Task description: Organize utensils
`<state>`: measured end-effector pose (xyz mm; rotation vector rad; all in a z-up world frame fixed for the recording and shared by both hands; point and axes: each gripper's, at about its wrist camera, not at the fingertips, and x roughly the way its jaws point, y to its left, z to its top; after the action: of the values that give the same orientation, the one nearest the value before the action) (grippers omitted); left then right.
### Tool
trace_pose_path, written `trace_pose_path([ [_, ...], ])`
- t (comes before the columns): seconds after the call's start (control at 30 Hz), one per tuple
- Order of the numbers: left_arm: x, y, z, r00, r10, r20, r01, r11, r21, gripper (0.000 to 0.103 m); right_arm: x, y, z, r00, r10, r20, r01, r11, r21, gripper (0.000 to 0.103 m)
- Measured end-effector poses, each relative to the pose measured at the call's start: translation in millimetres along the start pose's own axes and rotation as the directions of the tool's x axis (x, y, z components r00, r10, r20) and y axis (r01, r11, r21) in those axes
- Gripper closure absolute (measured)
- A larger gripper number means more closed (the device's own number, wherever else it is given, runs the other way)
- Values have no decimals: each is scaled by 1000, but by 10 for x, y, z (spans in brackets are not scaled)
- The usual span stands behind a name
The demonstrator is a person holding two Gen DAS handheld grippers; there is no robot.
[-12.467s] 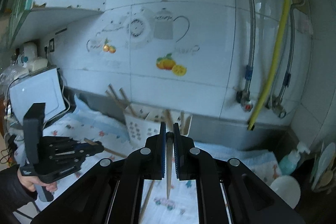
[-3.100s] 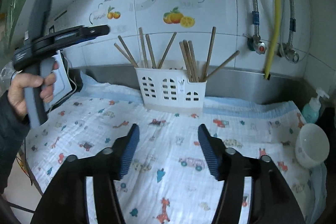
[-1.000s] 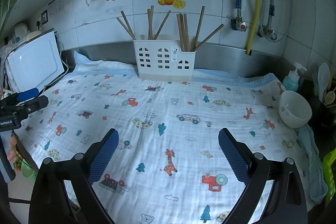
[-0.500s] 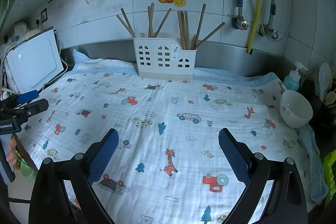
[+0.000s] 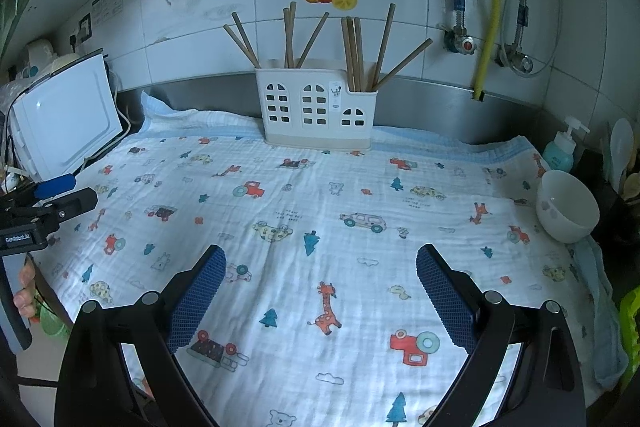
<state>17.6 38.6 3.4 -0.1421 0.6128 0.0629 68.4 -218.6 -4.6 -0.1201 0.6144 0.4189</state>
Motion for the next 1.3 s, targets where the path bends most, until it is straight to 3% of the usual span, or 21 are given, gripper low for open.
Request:
trace_pose_path([
  [1.3, 112, -49, -24, 999, -27, -47, 27, 1000, -11, 5, 31, -9, -6, 1000, 7, -4, -7, 1000, 1, 10],
])
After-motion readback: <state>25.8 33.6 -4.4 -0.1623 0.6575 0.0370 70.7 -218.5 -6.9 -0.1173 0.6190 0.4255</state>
